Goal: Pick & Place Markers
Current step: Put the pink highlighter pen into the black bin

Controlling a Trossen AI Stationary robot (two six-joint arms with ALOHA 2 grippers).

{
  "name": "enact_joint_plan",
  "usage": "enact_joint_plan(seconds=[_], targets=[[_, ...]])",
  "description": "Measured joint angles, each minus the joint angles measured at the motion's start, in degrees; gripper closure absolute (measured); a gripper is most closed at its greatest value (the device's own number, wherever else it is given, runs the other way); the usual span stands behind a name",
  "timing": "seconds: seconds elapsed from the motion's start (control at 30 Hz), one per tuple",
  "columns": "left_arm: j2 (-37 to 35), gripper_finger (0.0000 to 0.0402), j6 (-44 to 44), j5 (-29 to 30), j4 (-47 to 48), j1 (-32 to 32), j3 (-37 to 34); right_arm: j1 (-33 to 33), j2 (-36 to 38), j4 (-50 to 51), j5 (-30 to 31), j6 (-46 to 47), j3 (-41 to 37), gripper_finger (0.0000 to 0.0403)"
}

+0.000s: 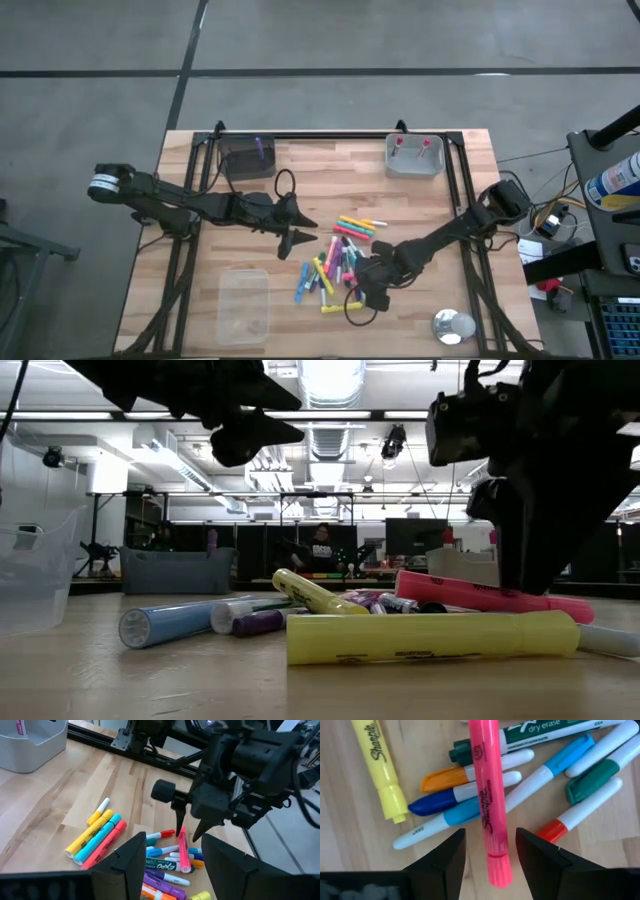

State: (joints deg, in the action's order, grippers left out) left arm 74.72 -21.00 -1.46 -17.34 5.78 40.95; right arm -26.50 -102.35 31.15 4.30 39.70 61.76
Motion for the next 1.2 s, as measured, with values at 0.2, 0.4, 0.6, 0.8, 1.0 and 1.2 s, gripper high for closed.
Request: enact_joint_plan(seconds=[0.2,0.4,0.6,0.8,1.0,1.2], targets=[[0.0,0.0218,-0.01,-0.04,-0.28,0.0,0.0,-0.02,0.0,-0.43,0.24,0.0,-1.27,0.026],[0.0,0.0218,-0.01,-0.11,-0.78,0.0,0.0,0.0,0.0,-1.7,0.24,0.0,-2.27,0.028],[0.0,0.0218,-0.01,-0.25,-0.88,0.0,0.0,0.0,-0.09,-3.78,0.24,0.0,-3.07,0.0296],[0.0,0.0218,-0.09,-0.34,-0.9,0.0,0.0,0.0,-1.38,-5.15,0.04,0.24,-3.39,0.0314],[0.0,0.0218,-0.15,-0.32,-1.09,0.0,0.0,0.0,-1.76,-4.27,-0.02,-0.08,-2.12,0.0334],[0.0,0.0218,-0.14,-0.3,-1.09,0.0,0.0,0.02,-1.64,2.6,-0.22,-1.12,2.1,0.0328]])
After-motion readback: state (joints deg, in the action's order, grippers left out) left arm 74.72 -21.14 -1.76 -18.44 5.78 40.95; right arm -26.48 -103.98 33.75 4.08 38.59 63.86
